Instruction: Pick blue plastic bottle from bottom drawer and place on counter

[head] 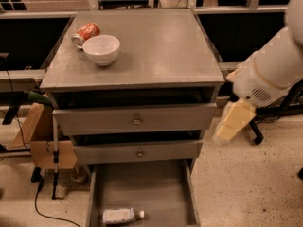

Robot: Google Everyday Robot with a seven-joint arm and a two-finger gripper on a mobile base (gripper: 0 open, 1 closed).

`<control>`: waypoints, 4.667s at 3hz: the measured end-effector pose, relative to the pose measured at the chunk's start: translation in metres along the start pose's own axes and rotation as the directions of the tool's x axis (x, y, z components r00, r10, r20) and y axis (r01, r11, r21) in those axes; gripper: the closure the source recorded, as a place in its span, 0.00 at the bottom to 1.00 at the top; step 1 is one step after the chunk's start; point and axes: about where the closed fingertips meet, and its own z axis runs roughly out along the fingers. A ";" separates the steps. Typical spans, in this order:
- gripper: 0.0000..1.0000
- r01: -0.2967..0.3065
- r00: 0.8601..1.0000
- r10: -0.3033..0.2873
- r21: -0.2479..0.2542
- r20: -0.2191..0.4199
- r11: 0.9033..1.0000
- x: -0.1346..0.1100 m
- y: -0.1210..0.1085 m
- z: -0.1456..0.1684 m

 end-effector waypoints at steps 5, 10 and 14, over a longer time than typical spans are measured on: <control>0.00 -0.049 0.961 0.083 -0.132 0.263 0.990 -0.028 0.034 0.198; 0.00 -0.028 0.673 0.076 -0.078 0.735 0.997 -0.098 0.104 0.355; 0.00 0.127 0.584 0.092 -0.203 0.807 0.971 -0.080 0.158 0.542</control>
Offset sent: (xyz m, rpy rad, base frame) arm 0.1077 0.1153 -0.2207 0.4768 -0.1729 -0.0868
